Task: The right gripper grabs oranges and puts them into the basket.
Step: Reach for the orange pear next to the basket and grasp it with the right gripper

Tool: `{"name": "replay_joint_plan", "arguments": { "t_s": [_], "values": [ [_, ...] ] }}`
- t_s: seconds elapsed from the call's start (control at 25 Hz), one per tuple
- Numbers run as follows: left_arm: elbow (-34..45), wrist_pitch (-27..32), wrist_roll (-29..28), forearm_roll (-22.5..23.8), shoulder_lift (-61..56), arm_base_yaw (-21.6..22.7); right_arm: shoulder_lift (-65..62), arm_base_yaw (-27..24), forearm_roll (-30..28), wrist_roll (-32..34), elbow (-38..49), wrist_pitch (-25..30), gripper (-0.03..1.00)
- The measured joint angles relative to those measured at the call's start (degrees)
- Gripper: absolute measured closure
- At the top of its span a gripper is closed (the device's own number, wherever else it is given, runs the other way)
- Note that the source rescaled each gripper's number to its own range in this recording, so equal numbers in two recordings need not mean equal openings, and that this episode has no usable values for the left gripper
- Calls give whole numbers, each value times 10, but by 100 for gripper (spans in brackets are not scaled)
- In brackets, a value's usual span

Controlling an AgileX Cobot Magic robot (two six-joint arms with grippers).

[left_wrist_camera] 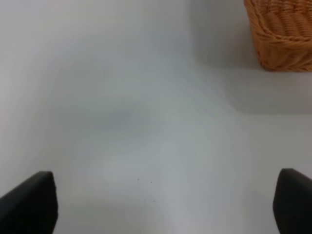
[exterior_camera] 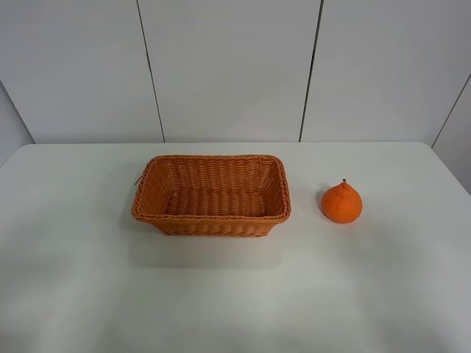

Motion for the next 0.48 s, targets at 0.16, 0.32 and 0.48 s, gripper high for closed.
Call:
{"name": "replay_joint_plan", "arguments": {
  "t_s": [0.16, 0.32, 0.48],
  "values": [
    [0, 0, 0, 0, 0, 0, 0, 0, 0, 0, 0, 0, -3],
    [0, 0, 0, 0, 0, 0, 0, 0, 0, 0, 0, 0, -3],
    [0, 0, 0, 0, 0, 0, 43, 0, 1, 0, -29, 6, -3]
  ]
}}
